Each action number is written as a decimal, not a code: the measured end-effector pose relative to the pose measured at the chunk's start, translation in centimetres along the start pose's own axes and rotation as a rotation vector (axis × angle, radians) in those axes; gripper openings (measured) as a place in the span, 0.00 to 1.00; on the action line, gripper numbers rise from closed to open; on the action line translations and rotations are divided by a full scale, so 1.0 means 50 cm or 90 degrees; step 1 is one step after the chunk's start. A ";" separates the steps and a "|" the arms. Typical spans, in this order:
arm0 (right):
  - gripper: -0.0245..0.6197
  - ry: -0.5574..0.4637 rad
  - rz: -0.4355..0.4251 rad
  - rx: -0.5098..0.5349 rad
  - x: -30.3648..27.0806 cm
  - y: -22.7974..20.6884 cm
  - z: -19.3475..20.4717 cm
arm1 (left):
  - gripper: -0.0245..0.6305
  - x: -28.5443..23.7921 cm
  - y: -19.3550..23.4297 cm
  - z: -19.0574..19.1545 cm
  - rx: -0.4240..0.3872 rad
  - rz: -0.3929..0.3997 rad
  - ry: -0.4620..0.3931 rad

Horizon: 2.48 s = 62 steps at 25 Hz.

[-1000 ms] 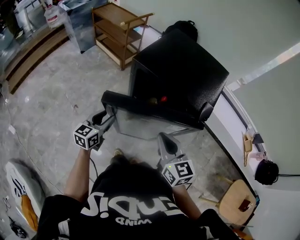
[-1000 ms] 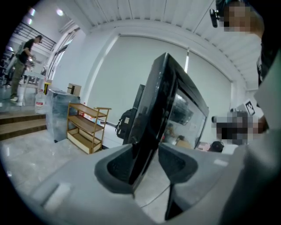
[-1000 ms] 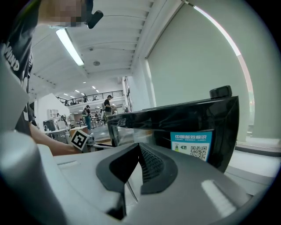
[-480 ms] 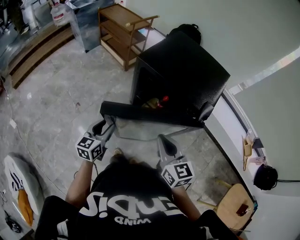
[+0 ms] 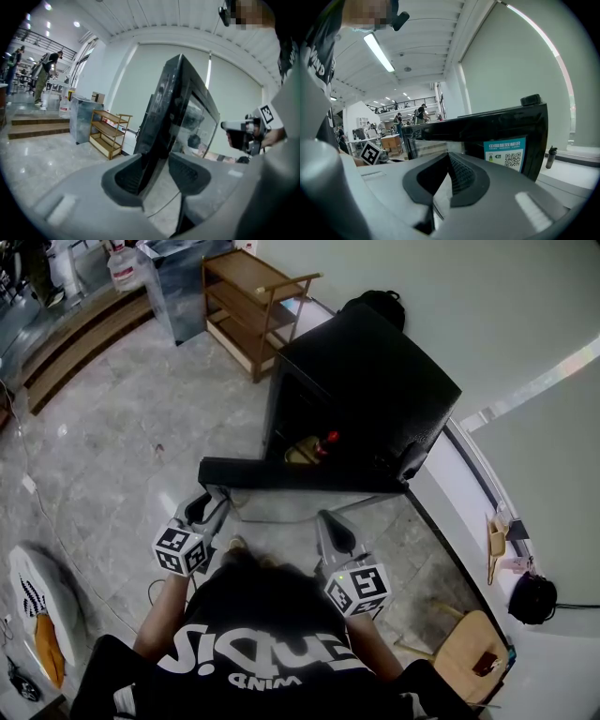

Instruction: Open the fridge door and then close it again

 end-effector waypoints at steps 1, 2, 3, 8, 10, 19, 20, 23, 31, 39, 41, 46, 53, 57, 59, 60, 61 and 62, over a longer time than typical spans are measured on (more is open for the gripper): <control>0.04 0.000 -0.001 0.000 0.001 0.000 0.001 | 0.31 0.003 -0.002 0.003 0.002 -0.002 -0.001; 0.04 -0.001 -0.001 0.000 0.003 0.000 0.001 | 0.31 0.006 -0.005 0.005 0.003 -0.003 -0.002; 0.04 -0.001 -0.001 0.000 0.004 -0.001 0.001 | 0.31 0.010 -0.007 0.008 0.006 -0.004 -0.003; 0.04 -0.002 -0.004 0.001 0.006 -0.005 0.001 | 0.30 0.028 -0.019 0.022 0.014 -0.008 -0.007; 0.04 -0.002 -0.008 0.003 0.011 -0.005 0.003 | 0.30 0.035 -0.026 0.030 0.016 -0.008 -0.009; 0.04 0.000 -0.013 0.001 -0.003 -0.005 0.004 | 0.29 0.045 -0.025 0.036 0.020 -0.009 -0.008; 0.04 0.000 -0.013 0.000 -0.004 -0.005 0.004 | 0.29 0.045 -0.025 0.036 0.020 -0.008 -0.008; 0.04 0.000 -0.014 0.000 -0.004 -0.003 0.006 | 0.29 0.045 -0.025 0.038 0.017 -0.006 -0.006; 0.04 0.000 -0.012 -0.001 -0.018 -0.005 0.003 | 0.29 0.036 -0.016 0.030 0.010 -0.003 -0.005; 0.04 -0.003 -0.007 -0.002 -0.031 -0.019 -0.001 | 0.29 0.009 -0.002 0.011 -0.003 0.006 0.005; 0.04 -0.005 -0.005 -0.002 -0.034 -0.021 -0.003 | 0.29 0.002 0.003 0.006 -0.006 0.008 0.006; 0.03 -0.007 0.000 -0.001 -0.043 -0.032 -0.007 | 0.30 -0.024 0.017 -0.012 -0.011 0.015 0.010; 0.04 -0.007 0.006 -0.003 -0.049 -0.040 -0.007 | 0.31 -0.062 0.031 -0.037 -0.023 0.022 0.018; 0.04 -0.006 0.010 -0.006 -0.065 -0.058 -0.013 | 0.32 -0.095 0.043 -0.059 -0.024 0.026 0.019; 0.04 -0.005 0.012 -0.009 -0.069 -0.064 -0.012 | 0.32 -0.109 0.047 -0.065 -0.024 0.030 0.020; 0.04 -0.004 0.013 -0.010 -0.071 -0.067 -0.011 | 0.32 -0.115 0.050 -0.069 -0.023 0.033 0.021; 0.04 -0.004 0.014 -0.010 -0.074 -0.068 -0.011 | 0.32 -0.122 0.052 -0.073 -0.022 0.036 0.022; 0.04 -0.003 0.014 -0.011 -0.078 -0.071 -0.010 | 0.32 -0.130 0.056 -0.077 -0.022 0.040 0.024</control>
Point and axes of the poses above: the fingertips, and each gripper's own axes: x backward along the fingers, y to its left, z out of its underside, the point moved 4 cm from there along x, backward along the fingers, and after that the axes turned 12 degrees about x, right-handed, at the moved point
